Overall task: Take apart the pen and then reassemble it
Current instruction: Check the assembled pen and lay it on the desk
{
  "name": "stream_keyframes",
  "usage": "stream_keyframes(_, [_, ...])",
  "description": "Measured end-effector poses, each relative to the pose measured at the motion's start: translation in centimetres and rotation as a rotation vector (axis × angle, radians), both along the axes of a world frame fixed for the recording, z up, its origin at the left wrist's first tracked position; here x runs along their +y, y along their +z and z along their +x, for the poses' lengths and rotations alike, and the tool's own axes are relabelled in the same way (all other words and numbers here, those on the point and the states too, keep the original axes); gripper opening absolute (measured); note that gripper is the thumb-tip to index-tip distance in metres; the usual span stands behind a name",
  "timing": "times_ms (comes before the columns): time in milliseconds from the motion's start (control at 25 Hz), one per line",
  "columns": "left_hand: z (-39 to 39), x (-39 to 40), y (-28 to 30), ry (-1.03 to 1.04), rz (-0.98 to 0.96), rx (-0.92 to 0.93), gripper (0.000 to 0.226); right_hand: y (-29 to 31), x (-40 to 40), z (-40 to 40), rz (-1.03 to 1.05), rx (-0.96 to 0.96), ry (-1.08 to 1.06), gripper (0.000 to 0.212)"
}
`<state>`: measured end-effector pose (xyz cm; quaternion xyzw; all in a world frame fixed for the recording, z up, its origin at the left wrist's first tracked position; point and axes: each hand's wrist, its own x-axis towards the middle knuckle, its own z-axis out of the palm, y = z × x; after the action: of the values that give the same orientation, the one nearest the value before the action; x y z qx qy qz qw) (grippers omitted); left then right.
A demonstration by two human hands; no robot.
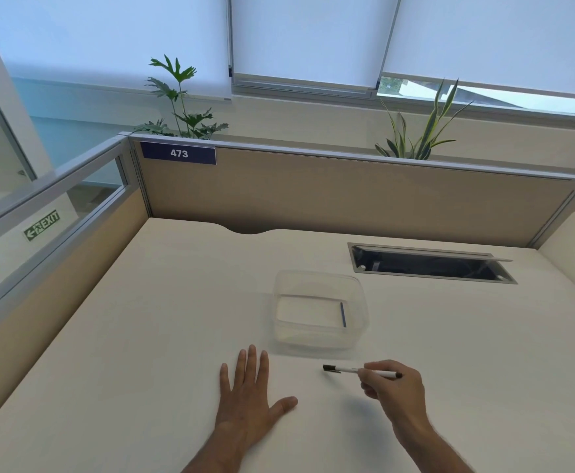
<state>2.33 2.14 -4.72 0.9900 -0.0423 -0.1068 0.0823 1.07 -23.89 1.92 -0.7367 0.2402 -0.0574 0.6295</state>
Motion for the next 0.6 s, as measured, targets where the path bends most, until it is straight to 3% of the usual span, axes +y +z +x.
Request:
stream_keyframes(240, [0.0, 0.0, -0.3, -0.002, 0.009, 0.011, 0.112, -0.7, -0.1, -0.7, -0.060, 0.011, -0.028, 0.009])
stream_keyframes(480, [0.1, 0.1, -0.2, -0.007, 0.017, 0.019, 0.111, -0.8, 0.2, -1.4, -0.672, 0.114, 0.149, 0.012])
stream_keyframes(600, [0.0, 0.0, -0.1, -0.009, 0.014, 0.021, 0.111, -1.3, 0.8, -1.8, -0.800, 0.157, 0.208, 0.017])
